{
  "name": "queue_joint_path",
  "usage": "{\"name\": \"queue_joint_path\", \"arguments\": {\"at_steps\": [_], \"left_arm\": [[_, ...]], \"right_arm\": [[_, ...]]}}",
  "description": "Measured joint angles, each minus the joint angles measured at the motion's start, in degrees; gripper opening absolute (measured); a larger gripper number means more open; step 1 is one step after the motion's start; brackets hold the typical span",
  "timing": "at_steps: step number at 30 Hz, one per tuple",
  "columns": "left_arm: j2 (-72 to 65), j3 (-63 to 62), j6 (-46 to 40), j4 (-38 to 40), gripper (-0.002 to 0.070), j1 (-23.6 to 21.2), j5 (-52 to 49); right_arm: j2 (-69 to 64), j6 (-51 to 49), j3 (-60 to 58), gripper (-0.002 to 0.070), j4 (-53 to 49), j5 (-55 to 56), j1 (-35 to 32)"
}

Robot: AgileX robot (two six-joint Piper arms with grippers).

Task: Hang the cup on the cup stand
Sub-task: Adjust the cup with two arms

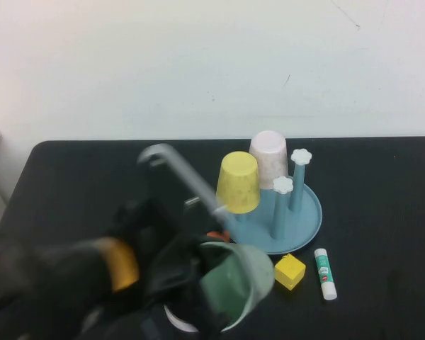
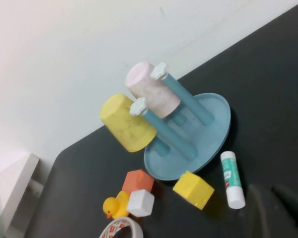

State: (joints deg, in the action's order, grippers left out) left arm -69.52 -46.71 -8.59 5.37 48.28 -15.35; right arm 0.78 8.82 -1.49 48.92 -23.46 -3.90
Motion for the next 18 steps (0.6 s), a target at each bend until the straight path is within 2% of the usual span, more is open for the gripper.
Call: {"name": "queue_joint_path", "arguments": {"at_steps": [6, 11, 14, 18], "left_arm": [[13.95, 12.77, 0.19, 0.00, 0.0020, 0.09, 13.98], [19.97, 19.56, -2.37, -0.19, 0.0020, 0.09, 26.03], [21.17, 21.73, -7.11, 1.10, 0.0020, 0.09, 32.96], [20.88, 22.55, -17.58, 9.13, 0.0020, 0.09, 42.18]], "right_arm": [[0.00, 4.86, 0.00, -0.0001, 3.72, -1.98, 0.00], [0.00, 8.86, 0.00, -0.0001, 7.24, -3.05, 0.00], [0.00, 11.50, 0.00, -0.0001, 9.68, -4.19, 0.00], [0.00, 17.01, 0.00, -0.0001, 17.06, -6.26, 0.00]]}}
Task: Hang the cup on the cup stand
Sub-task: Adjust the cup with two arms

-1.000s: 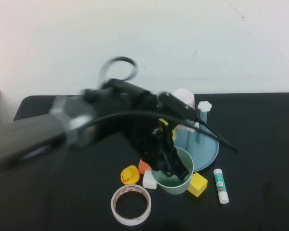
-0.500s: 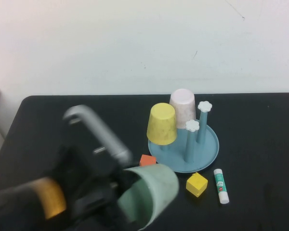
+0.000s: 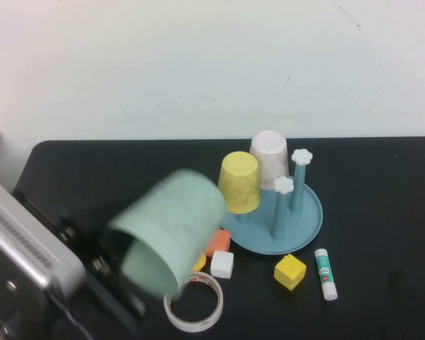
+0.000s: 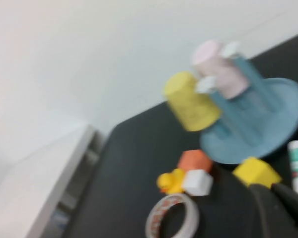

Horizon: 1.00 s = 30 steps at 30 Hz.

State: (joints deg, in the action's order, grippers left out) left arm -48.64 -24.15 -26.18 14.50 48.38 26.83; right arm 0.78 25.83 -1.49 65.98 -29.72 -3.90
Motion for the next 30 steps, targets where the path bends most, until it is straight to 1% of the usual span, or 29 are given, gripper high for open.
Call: {"name": "queue_joint_path", "arguments": {"at_steps": [4, 8, 12, 19, 21, 22, 23, 24, 26, 27, 28, 29, 30], "left_arm": [[-2.09, 0.00, -8.34, 10.82, 0.0020, 0.00, 12.26], [-4.83, 0.00, -9.34, 17.29, 0.0020, 0.00, 22.64], [-7.65, 0.00, -9.34, 19.02, 0.0020, 0.00, 28.66], [-12.57, 0.00, -6.91, 19.16, 0.0019, 0.00, 35.58], [-13.48, 0.00, -5.89, 19.16, 0.0019, 0.00, 37.19], [-14.00, 0.00, -5.61, 19.16, 0.0019, 0.00, 37.80], [-14.42, 0.00, -5.14, 19.16, 0.0019, 0.00, 38.21], [-14.70, 0.00, -5.00, 19.16, 0.0019, 0.00, 38.35], [-15.30, 0.00, -4.89, 18.94, 0.0019, 0.00, 38.48], [-15.47, 0.00, -4.78, 18.68, 0.0019, 0.00, 38.48], [-15.58, 0.00, -4.63, 18.56, 0.0019, 0.00, 38.57], [-15.61, 0.00, -4.26, 18.30, 0.0019, 0.00, 38.57], [-15.61, 0.00, -3.86, 18.18, 0.0019, 0.00, 38.57]], "right_arm": [[-0.84, 5.81, 1.75, -0.0001, 5.11, -2.39, 0.00], [-5.23, 10.31, 6.38, -0.0001, 9.60, -2.52, 0.00], [-10.86, 14.66, 10.41, -0.0001, 15.30, -4.23, 0.00], [-27.89, 22.58, 17.01, 0.0001, 21.93, -14.18, 0.00], [-33.71, 25.64, 19.85, 0.0028, 23.42, -17.81, 0.00], [-37.23, 27.20, 21.33, 0.0060, 24.54, -20.09, 0.00], [-40.86, 28.57, 22.86, 0.0107, 25.92, -22.51, 0.00], [-43.80, 29.63, 24.10, 0.0169, 27.10, -24.53, 0.00], [-51.16, 30.60, 27.43, 0.0331, 28.92, -29.20, 0.51], [-54.78, 30.76, 28.95, 0.0402, 29.13, -30.68, 1.47], [-58.35, 30.76, 31.04, 0.0489, 29.46, -32.05, 2.98], [-61.98, 30.76, 33.31, 0.0561, 29.70, -32.73, 5.07], [-64.83, 30.76, 35.76, 0.0599, 29.84, -33.03, 7.12]]}}
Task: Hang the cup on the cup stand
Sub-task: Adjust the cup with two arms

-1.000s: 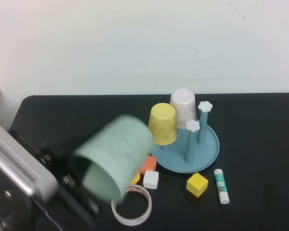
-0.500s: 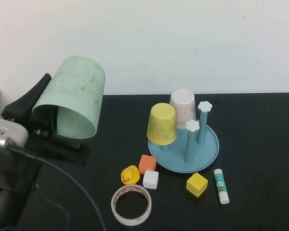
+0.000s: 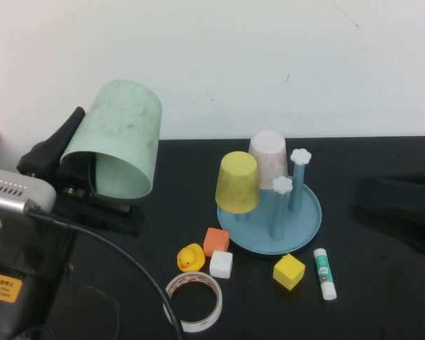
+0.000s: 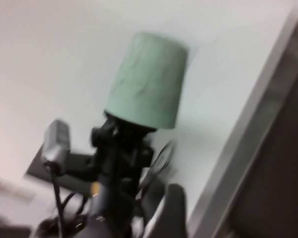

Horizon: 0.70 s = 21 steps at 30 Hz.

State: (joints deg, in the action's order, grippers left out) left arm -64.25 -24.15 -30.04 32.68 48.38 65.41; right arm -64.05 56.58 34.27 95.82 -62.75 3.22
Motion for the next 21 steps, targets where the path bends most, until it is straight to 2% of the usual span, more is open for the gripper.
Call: {"name": "queue_joint_path", "arguments": {"at_steps": [3, 8, 13, 21], "left_arm": [[0.00, 0.00, 0.58, -0.49, 0.0019, 0.00, 0.14], [0.00, 0.00, 0.71, -0.91, 0.0019, 0.00, 0.14], [0.00, 0.00, 0.71, -0.91, 0.0019, 0.00, 0.14], [0.00, 0.00, 0.71, -0.91, 0.0019, 0.00, 0.14]], "right_arm": [[-9.69, -2.22, 8.22, 0.0666, 0.10, 0.43, 8.47], [-25.05, -7.41, 26.14, 0.0687, 0.10, 1.14, 17.80], [-34.78, -11.06, 40.22, 0.0690, 0.35, 0.91, 20.69], [-38.34, -12.39, 46.77, 0.0692, 0.46, 6.51, 24.10]]}}
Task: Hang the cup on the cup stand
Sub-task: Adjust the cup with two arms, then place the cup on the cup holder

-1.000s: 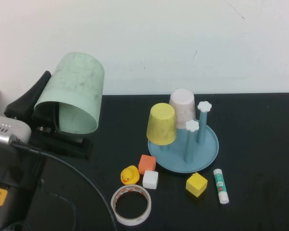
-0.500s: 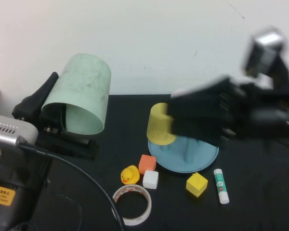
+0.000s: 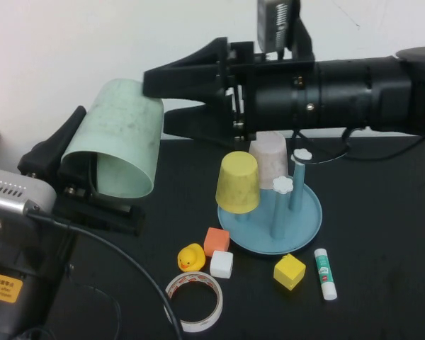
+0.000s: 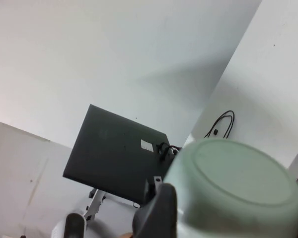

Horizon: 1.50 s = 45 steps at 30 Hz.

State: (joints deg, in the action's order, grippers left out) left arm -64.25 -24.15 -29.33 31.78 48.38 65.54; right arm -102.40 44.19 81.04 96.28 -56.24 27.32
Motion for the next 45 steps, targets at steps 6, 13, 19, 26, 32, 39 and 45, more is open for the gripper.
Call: {"name": "queue_joint_path", "arguments": {"at_steps": [6, 13, 19, 26, 32, 39, 45], "left_arm": [[0.00, 0.00, 0.00, -0.28, 0.0019, 0.00, 0.00], [0.00, 0.00, 0.00, -1.13, 0.0019, 0.00, 0.68], [0.00, 0.00, 0.00, -1.25, 0.0019, 0.00, 0.68], [0.00, 0.00, 0.00, -1.50, 0.0050, 0.00, 1.08], [0.00, 0.00, 0.00, -1.50, 0.0238, 0.00, 0.96], [3.57, 0.00, 0.95, -1.60, 0.0295, 0.00, -4.05], [12.24, 0.00, 3.89, -1.83, 0.0294, 0.00, -21.84]], "right_arm": [[-1.21, -0.60, 2.66, 0.0693, 0.00, 1.65, 2.87], [-3.81, -4.88, 7.07, 0.0693, 0.00, 1.32, 5.15], [-4.38, -5.57, 7.55, 0.0693, 0.00, 0.56, 6.17], [-4.38, -4.62, 7.66, 0.0587, -0.31, 0.36, 6.17], [-4.38, -2.07, 7.74, 0.0591, -0.31, 0.32, 6.17], [-4.38, 3.92, 8.37, 0.0591, -0.19, -0.02, 1.98], [-4.27, 15.99, 8.70, 0.0591, -0.09, -5.74, -6.80]]}}
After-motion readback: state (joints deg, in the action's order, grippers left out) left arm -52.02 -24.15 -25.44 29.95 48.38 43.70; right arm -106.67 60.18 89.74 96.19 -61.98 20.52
